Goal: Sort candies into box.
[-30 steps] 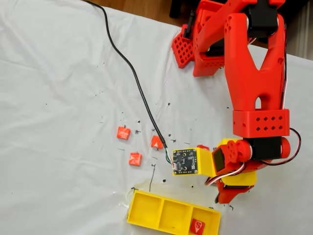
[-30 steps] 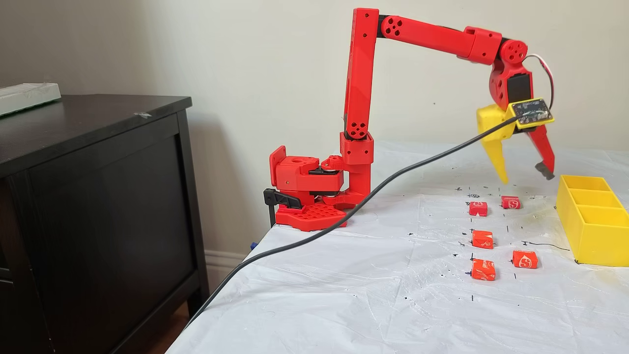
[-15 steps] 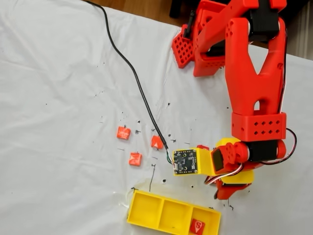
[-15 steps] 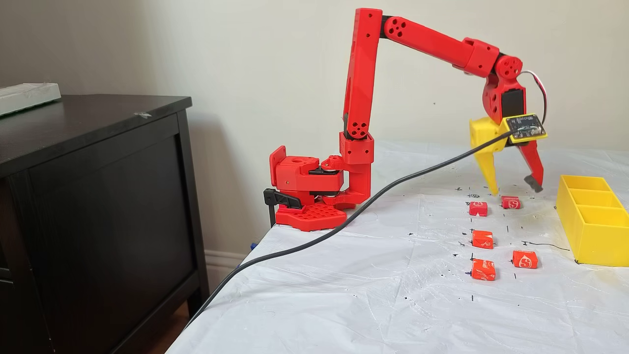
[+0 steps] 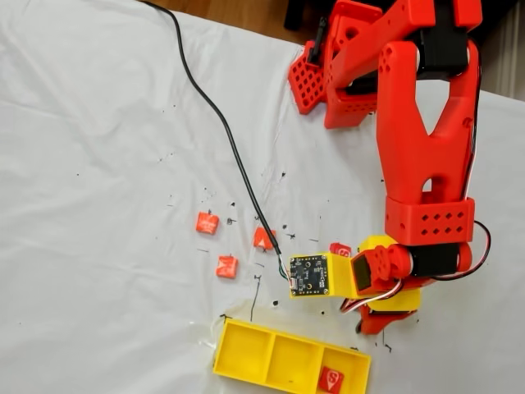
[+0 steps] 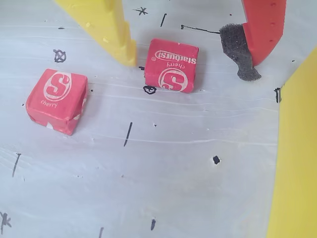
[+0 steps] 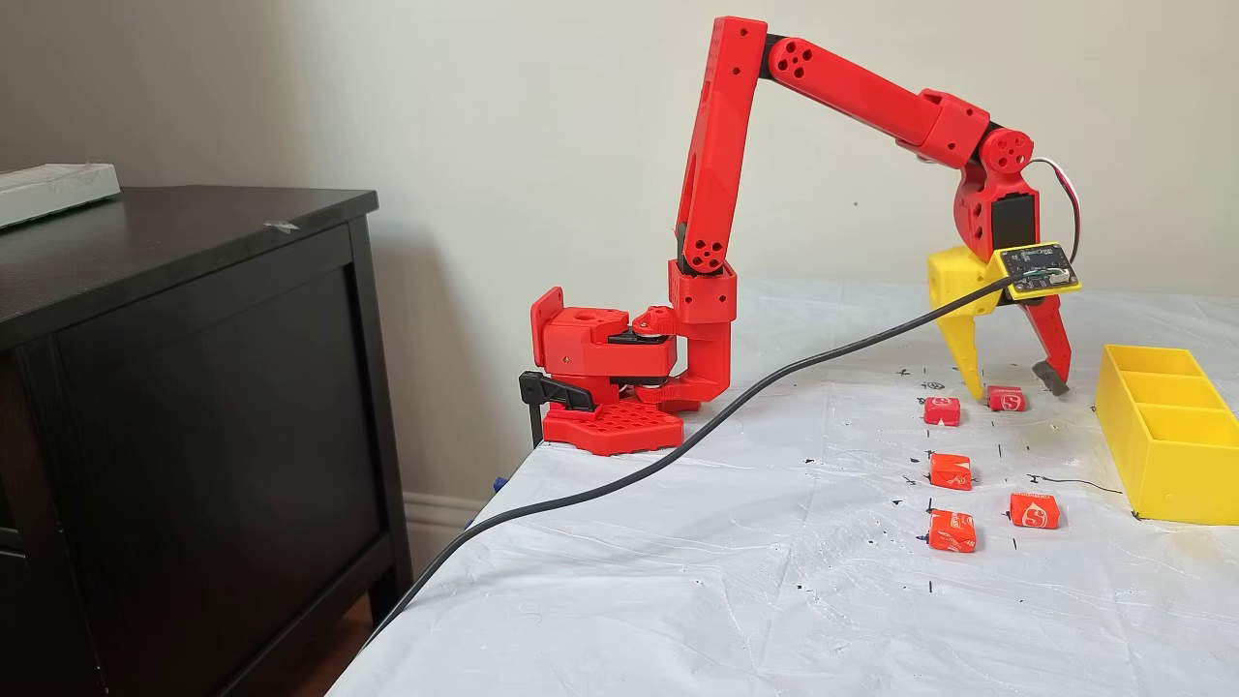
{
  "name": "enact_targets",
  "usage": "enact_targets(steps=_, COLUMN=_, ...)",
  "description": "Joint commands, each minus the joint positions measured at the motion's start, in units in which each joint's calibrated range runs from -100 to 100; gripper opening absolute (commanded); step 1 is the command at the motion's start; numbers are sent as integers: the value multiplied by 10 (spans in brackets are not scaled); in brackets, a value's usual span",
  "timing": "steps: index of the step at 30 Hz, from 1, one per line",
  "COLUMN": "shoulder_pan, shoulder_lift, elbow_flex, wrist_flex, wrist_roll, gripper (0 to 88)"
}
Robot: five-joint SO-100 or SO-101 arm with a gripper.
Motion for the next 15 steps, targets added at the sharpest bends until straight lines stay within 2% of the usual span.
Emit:
enact_targets(steps=1, shoulder_pan=2, shoulder_lift=-3, elbow_flex=-4, wrist_flex=-4, wrist_roll=-1, gripper=240)
enact_targets(steps=10, shoulder_pan=0, shoulder_lift=17, elbow_flex=-9, wrist_flex=-7, wrist_roll=-2, gripper=194)
enact_targets(steps=13, shoulder_pan=0, shoulder_lift=21, elbow_flex=-11, wrist_flex=-7, wrist_roll=-2, gripper=137)
enact_targets(steps=15, shoulder_pan=1, shoulder_lift=23, elbow_flex=-14, wrist_flex=-10, wrist_roll=-4, gripper=57)
